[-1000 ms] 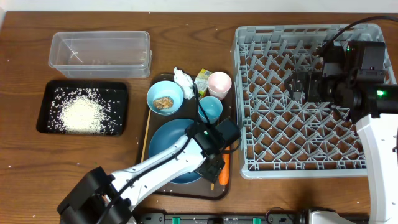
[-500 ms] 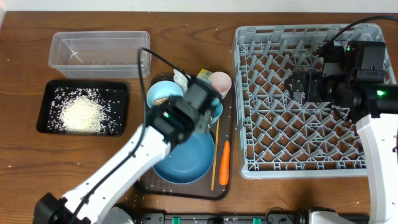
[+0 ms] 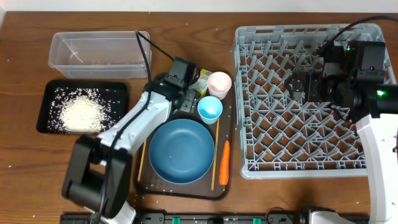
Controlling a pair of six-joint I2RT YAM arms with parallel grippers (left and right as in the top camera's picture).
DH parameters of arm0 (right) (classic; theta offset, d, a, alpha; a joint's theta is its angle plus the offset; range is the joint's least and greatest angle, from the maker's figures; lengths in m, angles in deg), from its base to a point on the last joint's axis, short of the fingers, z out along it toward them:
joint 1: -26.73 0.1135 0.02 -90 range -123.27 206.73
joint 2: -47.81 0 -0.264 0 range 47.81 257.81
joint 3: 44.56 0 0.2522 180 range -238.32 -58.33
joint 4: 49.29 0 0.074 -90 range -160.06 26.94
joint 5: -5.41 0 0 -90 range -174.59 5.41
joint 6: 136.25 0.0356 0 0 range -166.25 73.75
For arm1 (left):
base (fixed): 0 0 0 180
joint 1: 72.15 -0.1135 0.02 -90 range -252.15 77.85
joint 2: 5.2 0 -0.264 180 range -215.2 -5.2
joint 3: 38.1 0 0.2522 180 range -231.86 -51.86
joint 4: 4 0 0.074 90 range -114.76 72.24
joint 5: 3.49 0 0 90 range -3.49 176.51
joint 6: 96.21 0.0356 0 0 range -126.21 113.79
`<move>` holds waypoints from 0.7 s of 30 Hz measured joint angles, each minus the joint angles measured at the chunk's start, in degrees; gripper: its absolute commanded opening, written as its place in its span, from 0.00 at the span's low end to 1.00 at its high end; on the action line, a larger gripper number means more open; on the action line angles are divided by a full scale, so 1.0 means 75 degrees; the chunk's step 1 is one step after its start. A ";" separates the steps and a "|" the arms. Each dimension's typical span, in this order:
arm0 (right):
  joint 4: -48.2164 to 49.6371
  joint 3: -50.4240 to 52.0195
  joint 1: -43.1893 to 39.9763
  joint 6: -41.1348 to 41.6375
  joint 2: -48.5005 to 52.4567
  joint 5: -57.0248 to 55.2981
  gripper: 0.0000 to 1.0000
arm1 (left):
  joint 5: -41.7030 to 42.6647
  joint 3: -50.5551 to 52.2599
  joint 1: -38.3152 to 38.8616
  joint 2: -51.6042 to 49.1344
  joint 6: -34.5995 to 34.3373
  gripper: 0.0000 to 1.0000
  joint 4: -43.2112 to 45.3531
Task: Sort waste into correct bins and load items into the dishwasher rack
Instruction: 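Grasp the blue bowl of food scraps with the left gripper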
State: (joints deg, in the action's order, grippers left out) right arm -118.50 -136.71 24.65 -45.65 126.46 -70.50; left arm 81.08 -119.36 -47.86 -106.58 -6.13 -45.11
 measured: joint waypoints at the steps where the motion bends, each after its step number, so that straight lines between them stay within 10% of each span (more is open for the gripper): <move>1: 0.0003 0.0000 0.0000 -0.0003 0.0000 0.0000 0.99 | 0.0055 0.0000 -0.0023 -0.0134 0.0003 0.74 0.0055; 15: 0.0058 0.0000 0.0000 -0.0003 0.0000 -0.0003 0.99 | 0.0274 0.0000 0.0017 -0.0979 0.0134 0.43 0.0259; 21: 0.0058 0.0000 0.0000 0.0000 0.0000 -0.0032 0.99 | 0.0280 0.0000 0.0017 -0.1172 0.0160 0.08 0.0364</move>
State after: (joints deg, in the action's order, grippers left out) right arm -118.06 -136.71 24.65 -45.65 126.46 -70.74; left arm 83.18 -119.36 -47.73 -115.37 -4.93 -42.38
